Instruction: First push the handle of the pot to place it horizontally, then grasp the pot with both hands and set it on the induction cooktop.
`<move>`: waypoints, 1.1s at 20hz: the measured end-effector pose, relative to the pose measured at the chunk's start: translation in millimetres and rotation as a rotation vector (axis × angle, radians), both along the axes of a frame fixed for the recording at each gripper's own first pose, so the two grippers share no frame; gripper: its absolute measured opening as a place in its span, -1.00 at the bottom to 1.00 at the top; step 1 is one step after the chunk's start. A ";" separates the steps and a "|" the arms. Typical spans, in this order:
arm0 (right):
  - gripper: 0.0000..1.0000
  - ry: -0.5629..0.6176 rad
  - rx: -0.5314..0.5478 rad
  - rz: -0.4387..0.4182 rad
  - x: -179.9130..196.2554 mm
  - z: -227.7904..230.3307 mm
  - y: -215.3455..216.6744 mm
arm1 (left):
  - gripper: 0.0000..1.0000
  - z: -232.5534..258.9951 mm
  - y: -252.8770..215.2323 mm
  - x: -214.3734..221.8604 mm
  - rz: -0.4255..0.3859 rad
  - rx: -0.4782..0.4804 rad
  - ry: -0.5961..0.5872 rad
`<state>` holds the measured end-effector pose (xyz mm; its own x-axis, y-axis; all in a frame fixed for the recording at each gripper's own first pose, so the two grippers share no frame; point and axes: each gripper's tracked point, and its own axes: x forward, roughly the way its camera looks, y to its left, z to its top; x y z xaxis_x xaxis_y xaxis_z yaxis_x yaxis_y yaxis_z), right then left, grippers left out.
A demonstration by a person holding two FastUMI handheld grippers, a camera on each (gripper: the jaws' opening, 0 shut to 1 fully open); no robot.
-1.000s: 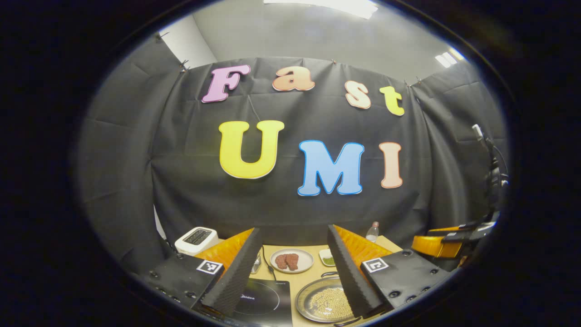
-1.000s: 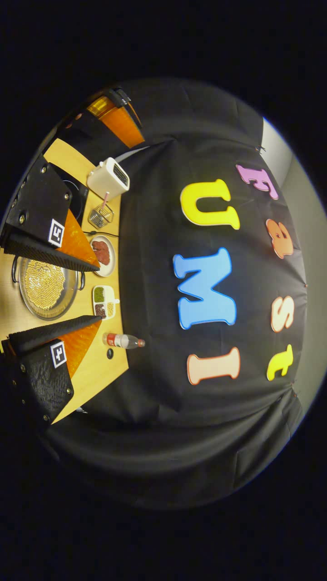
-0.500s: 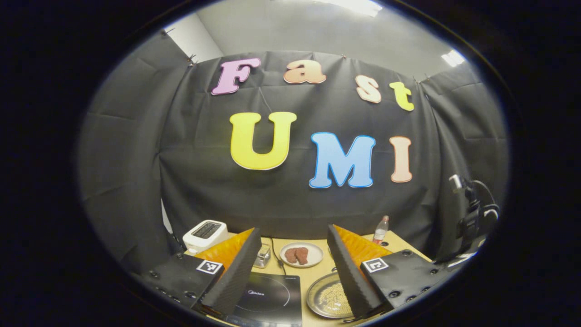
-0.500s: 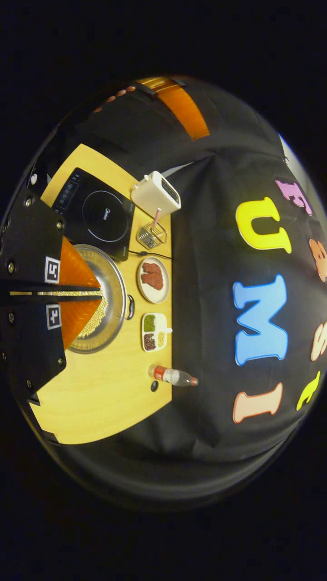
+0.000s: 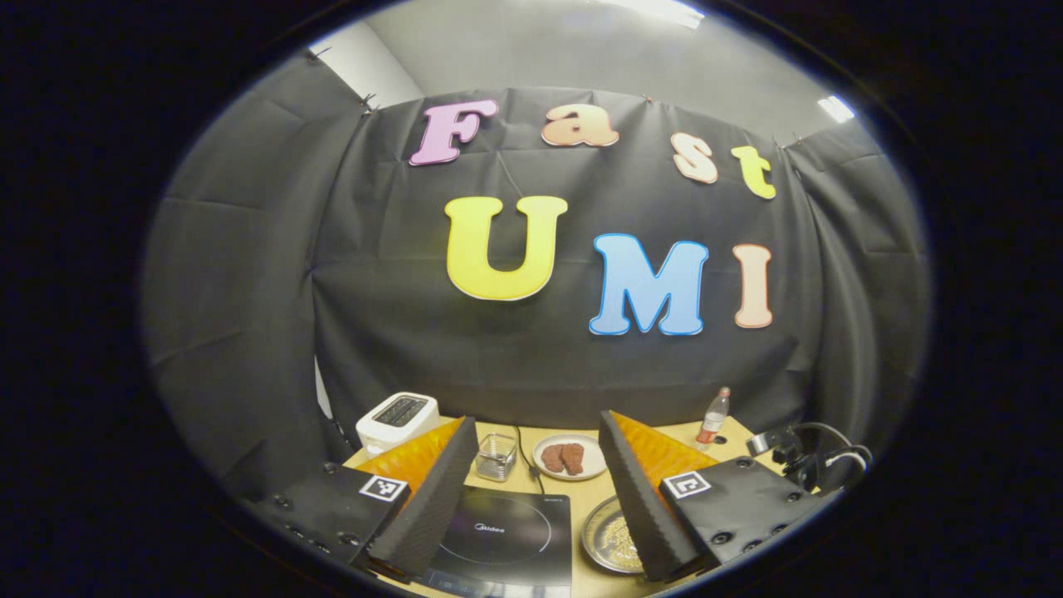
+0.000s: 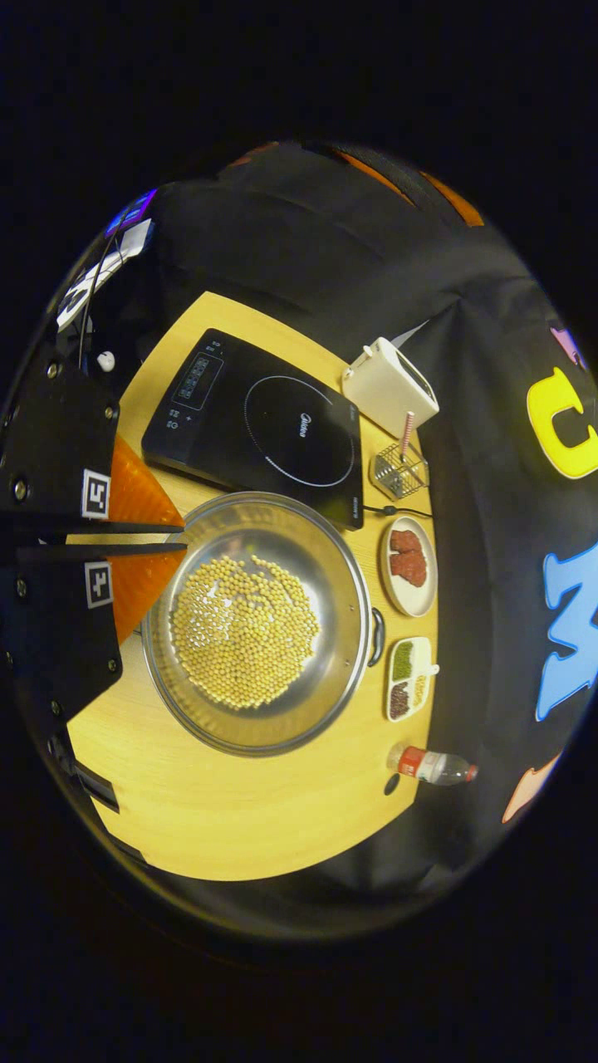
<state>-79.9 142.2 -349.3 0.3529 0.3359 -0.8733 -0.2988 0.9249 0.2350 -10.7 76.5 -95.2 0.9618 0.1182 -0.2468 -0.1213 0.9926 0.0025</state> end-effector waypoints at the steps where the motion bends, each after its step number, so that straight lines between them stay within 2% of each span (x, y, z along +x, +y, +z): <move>1: -0.90 0.020 0.002 -0.001 -1.9 -7.2 2.7 | 0.99 -1.4 2.6 -1.3 0.006 0.000 0.004; 8: -0.90 0.148 0.038 -0.026 -14.6 -40.5 18.4 | 0.99 -7.3 16.2 -12.0 0.041 0.002 0.032; 14: -0.91 0.178 0.003 -0.028 -15.8 -66.7 19.4 | 0.99 -9.3 25.3 -17.7 0.071 0.012 0.049; 19: -0.92 0.210 0.044 -0.068 -18.3 -73.6 18.3 | 0.93 -10.5 20.8 -17.9 0.075 0.013 0.056; 22: -0.99 0.214 0.059 -0.086 -18.6 -75.1 14.9 | 0.99 -10.4 13.7 -15.4 0.064 0.012 0.055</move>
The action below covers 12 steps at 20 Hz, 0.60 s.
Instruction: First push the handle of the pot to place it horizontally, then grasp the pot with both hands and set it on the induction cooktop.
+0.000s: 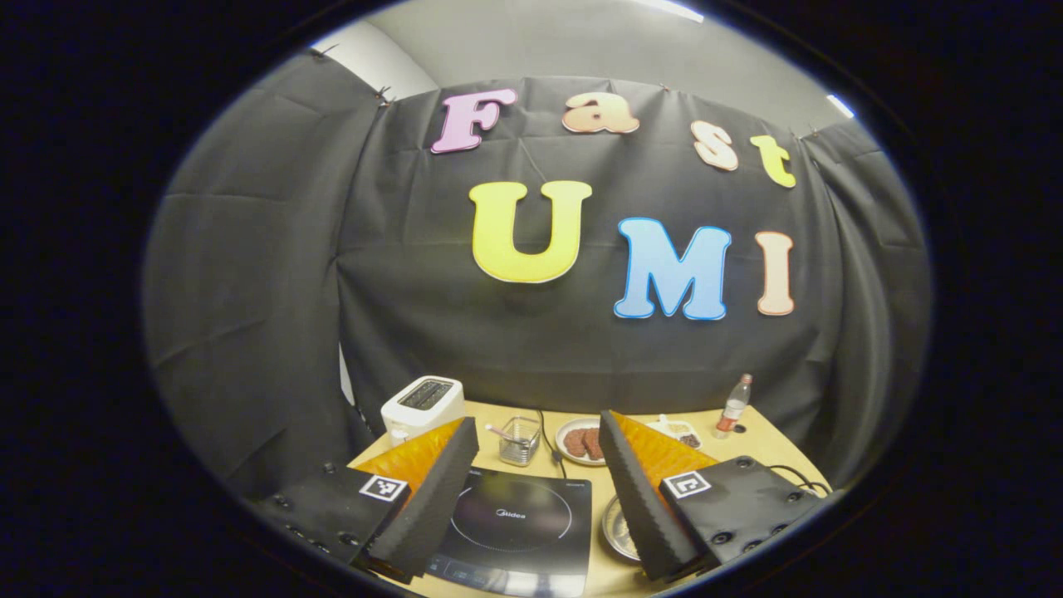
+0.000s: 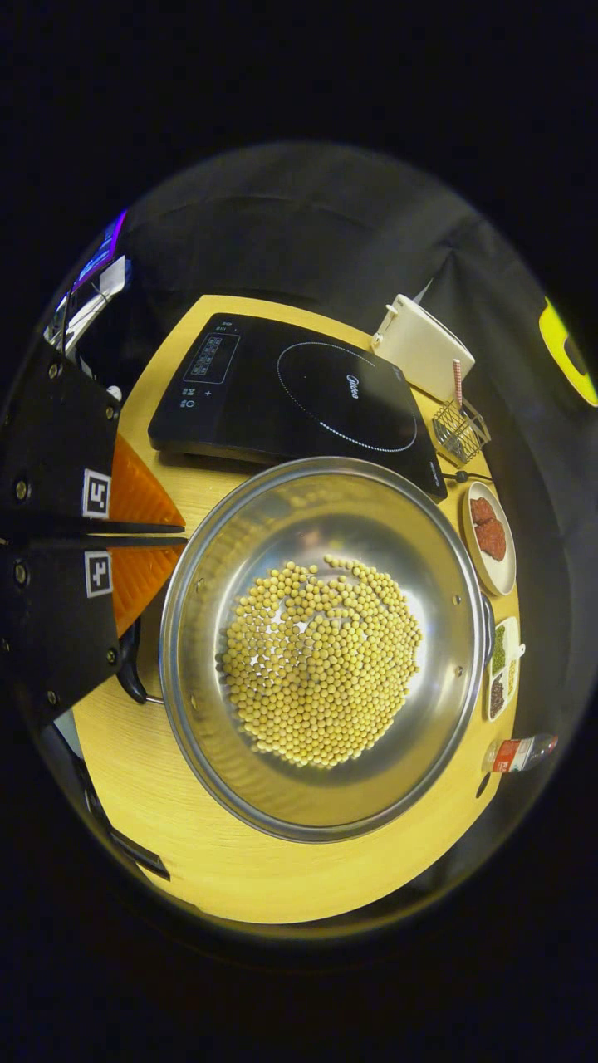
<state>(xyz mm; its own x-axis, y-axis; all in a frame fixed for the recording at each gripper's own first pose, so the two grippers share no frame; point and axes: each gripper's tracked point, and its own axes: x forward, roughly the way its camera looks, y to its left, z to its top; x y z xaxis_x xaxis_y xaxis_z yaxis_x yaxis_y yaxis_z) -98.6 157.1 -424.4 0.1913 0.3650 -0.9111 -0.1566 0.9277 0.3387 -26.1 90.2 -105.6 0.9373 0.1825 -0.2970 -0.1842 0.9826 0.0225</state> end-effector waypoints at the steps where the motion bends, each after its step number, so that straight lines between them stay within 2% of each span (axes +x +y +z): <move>1: -0.99 -0.001 0.001 -0.004 -0.9 -1.2 -1.8 | 0.99 -0.3 -2.9 1.1 -0.006 -0.001 0.002; 5: -0.99 0.002 0.005 -0.023 -3.3 -2.4 -11.7 | 0.97 -2.2 -13.9 5.1 -0.031 -0.007 0.003; 7: -0.99 0.009 0.016 -0.040 -5.1 -3.3 -15.6 | 0.87 -2.9 -17.9 6.9 -0.045 -0.009 0.000; 12: -0.99 0.012 0.021 -0.087 -5.7 -5.1 -29.3 | 0.92 -5.2 -23.5 12.8 -0.075 -0.032 -0.007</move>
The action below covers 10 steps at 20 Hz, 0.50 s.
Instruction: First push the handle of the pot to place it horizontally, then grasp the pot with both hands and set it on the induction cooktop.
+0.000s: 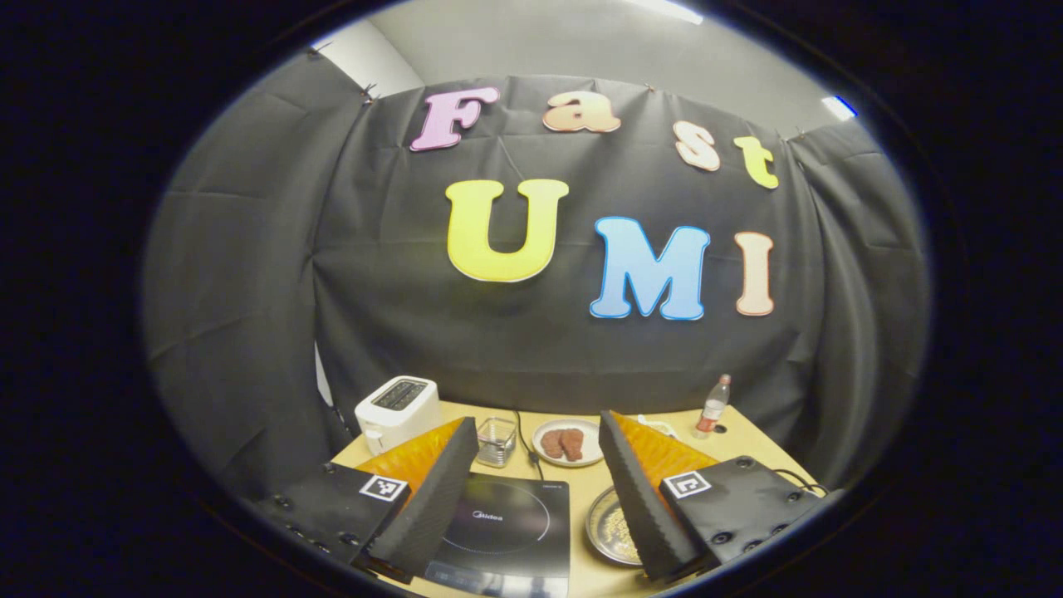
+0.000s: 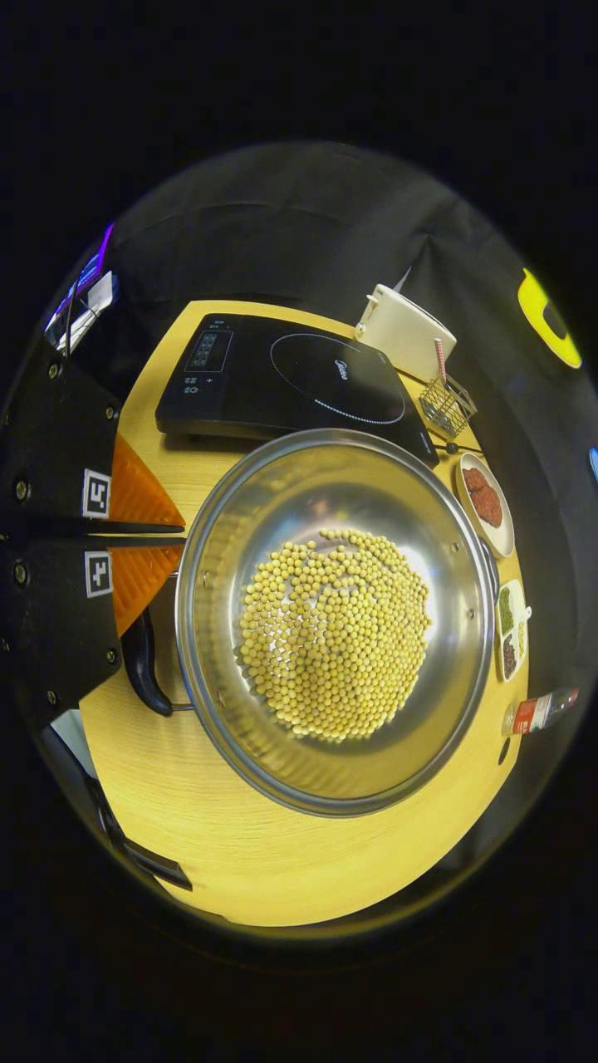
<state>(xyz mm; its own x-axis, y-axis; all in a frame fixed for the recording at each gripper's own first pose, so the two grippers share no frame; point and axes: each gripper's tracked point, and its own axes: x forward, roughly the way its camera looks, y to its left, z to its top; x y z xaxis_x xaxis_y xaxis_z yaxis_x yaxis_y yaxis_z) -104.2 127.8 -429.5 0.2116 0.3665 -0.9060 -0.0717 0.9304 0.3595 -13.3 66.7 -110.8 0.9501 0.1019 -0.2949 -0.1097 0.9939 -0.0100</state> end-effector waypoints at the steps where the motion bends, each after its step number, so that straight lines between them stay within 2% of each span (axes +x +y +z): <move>1: -0.99 0.000 -0.002 -0.011 0.1 -0.8 -2.8 | 0.92 -1.3 -1.6 0.8 -0.012 -0.005 0.002; 3: -0.99 0.001 -0.010 -0.034 0.0 -3.3 -9.2 | 0.99 -6.1 -1.3 4.7 -0.034 0.004 0.007; 4: -0.99 0.007 -0.019 -0.048 -0.5 -5.5 -12.9 | 0.93 -8.1 -1.0 6.7 -0.045 0.004 0.008; 10: -0.99 0.015 -0.090 -0.107 2.2 -15.1 -42.2 | 0.93 -11.0 6.4 11.0 -0.108 -0.011 0.007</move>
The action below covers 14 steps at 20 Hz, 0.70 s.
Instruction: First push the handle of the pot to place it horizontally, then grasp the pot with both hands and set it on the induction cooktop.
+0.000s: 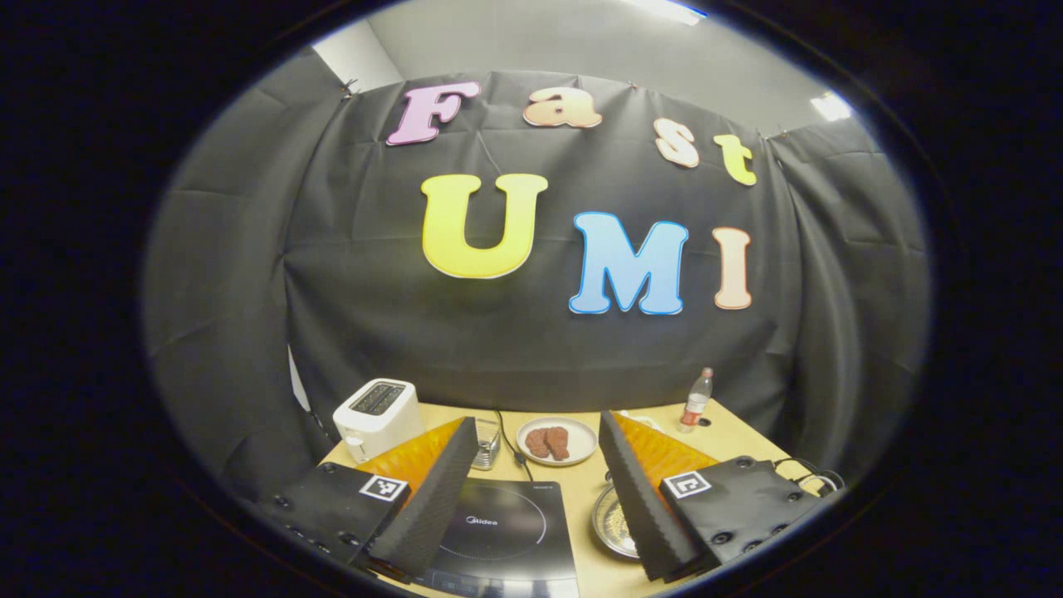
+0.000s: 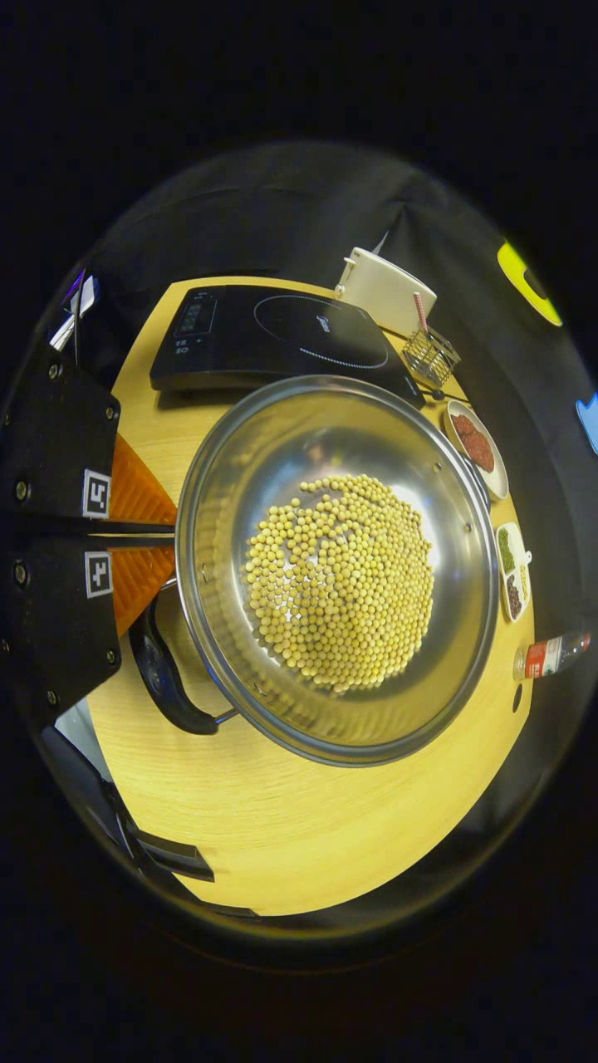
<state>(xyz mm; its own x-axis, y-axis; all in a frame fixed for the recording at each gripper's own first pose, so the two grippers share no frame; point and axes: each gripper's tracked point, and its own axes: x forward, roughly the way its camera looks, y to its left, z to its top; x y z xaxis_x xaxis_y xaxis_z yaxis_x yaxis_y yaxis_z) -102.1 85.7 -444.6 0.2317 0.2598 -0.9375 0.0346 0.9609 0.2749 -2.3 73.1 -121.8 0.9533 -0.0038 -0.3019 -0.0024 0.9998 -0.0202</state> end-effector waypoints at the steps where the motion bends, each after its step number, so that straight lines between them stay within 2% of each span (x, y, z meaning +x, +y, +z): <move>1: -0.99 0.001 -0.010 -0.006 -0.4 -1.8 -3.4 | 0.99 -0.9 0.0 0.1 -0.008 -0.005 0.001; 2: -0.99 0.002 -0.020 -0.011 0.0 -2.1 -7.6 | 0.87 -1.9 0.2 0.9 -0.013 -0.010 0.004; 4: -0.99 -0.002 -0.041 -0.018 1.3 -0.8 -17.6 | 0.93 -5.2 -3.5 0.0 -0.022 -0.017 0.014; 5: -0.99 -0.003 -0.047 -0.019 1.1 -1.6 -20.2 | 0.87 -4.9 -6.6 0.8 -0.027 -0.017 0.016; 6: -0.99 -0.001 -0.053 -0.016 1.9 -2.4 -23.2 | 0.93 -6.5 -9.2 1.1 -0.032 -0.014 0.017; 14: -0.99 -0.005 -0.090 0.027 5.1 -4.5 -57.1 | 0.87 -11.4 -52.5 6.3 -0.040 -0.007 0.031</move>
<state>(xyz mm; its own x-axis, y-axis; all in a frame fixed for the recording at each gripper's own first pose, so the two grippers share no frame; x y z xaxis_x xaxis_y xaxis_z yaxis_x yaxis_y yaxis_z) -97.0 28.5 -449.1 0.2299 0.1809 -0.9563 0.0070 0.9822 0.1875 4.0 20.6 -133.1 0.9424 -0.0445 -0.3316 0.0373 0.9989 -0.0282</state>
